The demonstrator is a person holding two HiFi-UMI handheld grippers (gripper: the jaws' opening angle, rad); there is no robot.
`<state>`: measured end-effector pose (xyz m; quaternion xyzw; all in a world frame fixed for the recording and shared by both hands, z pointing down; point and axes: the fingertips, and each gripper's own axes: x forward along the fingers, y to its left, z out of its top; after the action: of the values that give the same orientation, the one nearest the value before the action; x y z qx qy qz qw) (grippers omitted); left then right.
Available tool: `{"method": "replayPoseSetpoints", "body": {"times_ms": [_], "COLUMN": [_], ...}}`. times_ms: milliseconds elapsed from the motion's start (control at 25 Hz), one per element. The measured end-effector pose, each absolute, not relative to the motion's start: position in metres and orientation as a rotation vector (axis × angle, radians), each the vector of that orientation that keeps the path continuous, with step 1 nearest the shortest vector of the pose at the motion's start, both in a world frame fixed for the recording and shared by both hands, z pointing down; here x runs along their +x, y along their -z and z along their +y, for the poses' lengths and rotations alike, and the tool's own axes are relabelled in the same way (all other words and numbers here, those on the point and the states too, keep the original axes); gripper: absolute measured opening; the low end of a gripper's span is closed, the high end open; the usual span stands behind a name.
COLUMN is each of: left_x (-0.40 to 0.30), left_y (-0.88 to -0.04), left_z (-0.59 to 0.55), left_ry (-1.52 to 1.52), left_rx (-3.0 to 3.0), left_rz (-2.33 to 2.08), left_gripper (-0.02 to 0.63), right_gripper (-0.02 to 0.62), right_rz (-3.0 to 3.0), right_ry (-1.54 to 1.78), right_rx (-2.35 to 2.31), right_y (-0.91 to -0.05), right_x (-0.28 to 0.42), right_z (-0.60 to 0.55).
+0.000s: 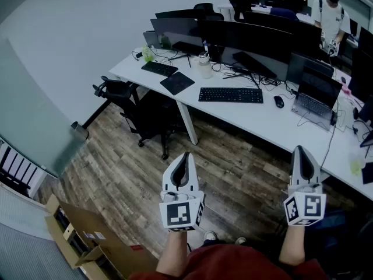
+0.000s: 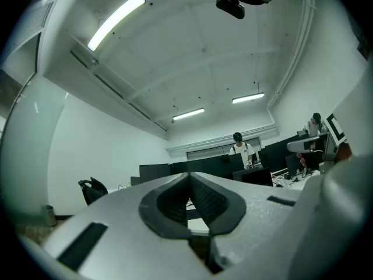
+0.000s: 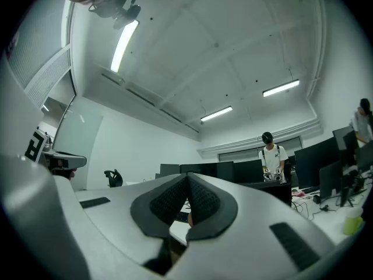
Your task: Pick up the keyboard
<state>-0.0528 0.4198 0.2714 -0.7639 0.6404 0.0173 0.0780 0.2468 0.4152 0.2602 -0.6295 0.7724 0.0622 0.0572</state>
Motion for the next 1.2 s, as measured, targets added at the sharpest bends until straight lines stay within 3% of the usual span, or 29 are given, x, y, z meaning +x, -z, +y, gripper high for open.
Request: {"method": "replayPoseSetpoints", "body": {"times_ms": [1200], "left_x": [-0.199], "left_y": [-0.296], "left_z": [0.370], "left_ry": [-0.118], "left_rx": [-2.351], "left_rz": [1.932], "left_gripper": [0.006], "right_gripper": [-0.002], "right_rz": [2.352], "right_ry": [-0.152], "right_rx": [-1.966], "right_y": [-0.276], "right_x": [0.112], "right_z": [0.376]}}
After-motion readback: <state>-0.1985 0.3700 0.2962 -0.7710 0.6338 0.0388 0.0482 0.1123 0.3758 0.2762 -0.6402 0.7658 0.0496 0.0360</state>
